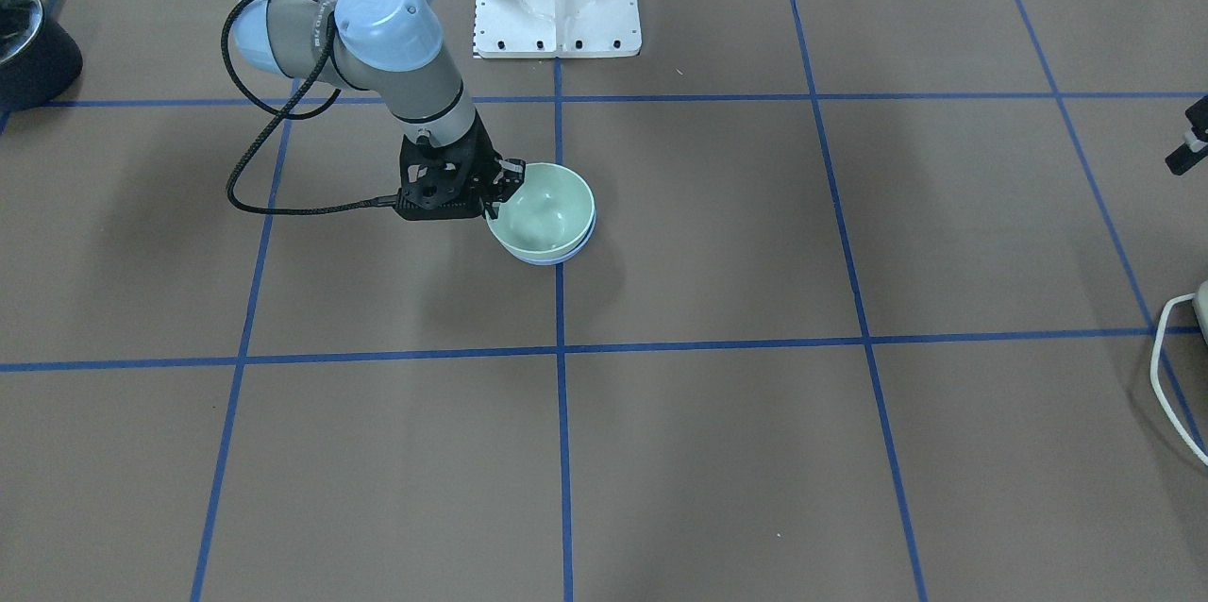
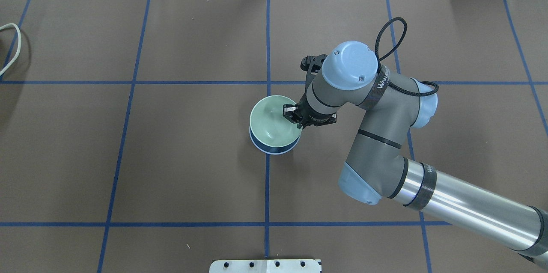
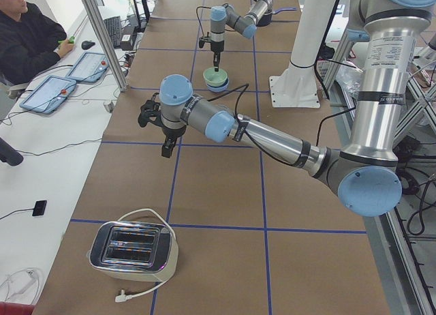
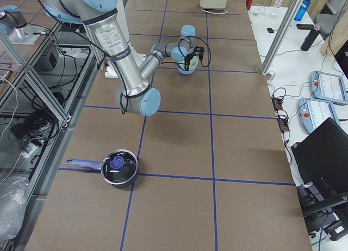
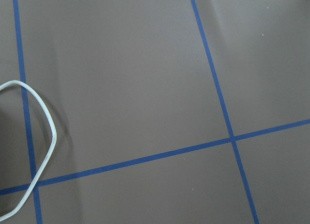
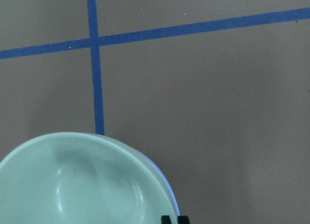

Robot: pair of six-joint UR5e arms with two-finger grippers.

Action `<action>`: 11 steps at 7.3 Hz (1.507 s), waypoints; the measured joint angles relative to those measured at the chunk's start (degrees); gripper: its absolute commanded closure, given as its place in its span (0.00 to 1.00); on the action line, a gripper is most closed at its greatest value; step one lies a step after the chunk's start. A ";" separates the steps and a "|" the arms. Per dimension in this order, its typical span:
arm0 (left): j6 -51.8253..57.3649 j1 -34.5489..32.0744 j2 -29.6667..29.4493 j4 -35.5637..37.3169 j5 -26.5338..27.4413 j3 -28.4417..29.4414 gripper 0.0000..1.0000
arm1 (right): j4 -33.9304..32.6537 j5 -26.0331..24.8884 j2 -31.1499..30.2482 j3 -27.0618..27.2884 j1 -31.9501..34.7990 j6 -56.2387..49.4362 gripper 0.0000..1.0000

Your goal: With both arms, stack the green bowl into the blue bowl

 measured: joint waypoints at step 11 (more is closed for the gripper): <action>-0.01 0.08 0.00 0.00 0.30 0.44 0.02 | 3.03 0.09 0.26 -1.65 -0.69 0.23 0.31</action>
